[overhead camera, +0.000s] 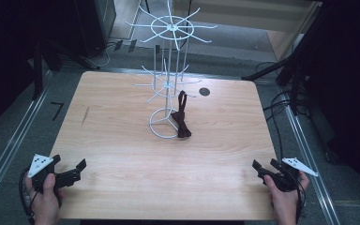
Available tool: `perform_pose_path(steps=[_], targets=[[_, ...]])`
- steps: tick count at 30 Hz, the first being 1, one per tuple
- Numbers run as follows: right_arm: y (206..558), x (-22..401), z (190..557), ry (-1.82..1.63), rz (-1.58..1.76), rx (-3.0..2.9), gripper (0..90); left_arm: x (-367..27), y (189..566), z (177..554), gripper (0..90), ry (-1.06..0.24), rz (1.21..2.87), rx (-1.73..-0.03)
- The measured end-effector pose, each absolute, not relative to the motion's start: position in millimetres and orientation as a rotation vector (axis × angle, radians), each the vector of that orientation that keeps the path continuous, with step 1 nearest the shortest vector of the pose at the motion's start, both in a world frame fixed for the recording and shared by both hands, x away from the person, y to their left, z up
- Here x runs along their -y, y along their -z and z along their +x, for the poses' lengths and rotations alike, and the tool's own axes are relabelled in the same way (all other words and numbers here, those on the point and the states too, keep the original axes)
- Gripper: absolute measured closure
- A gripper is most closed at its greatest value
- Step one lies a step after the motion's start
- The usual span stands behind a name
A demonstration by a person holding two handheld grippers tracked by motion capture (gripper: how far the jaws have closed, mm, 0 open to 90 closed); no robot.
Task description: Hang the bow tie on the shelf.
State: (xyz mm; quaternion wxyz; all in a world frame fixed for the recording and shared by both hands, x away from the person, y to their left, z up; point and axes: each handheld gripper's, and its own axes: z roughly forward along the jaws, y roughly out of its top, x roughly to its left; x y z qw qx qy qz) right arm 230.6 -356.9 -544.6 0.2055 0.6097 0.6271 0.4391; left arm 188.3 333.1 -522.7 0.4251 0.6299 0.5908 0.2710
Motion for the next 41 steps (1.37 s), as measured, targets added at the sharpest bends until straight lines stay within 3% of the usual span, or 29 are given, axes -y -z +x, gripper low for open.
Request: perform_pose_path(steps=[20,41], targets=[[553.0,393.4,202.6,-1.198,1.752,-1.679,13.0,-333.1,522.8,188.4,0.0,-0.678,1.572,-1.478],[554.3,395.9,198.0,-1.19,1.783,-1.636,13.8,-333.9,522.9,189.8,0.0,-0.669,1.571,-1.482]])
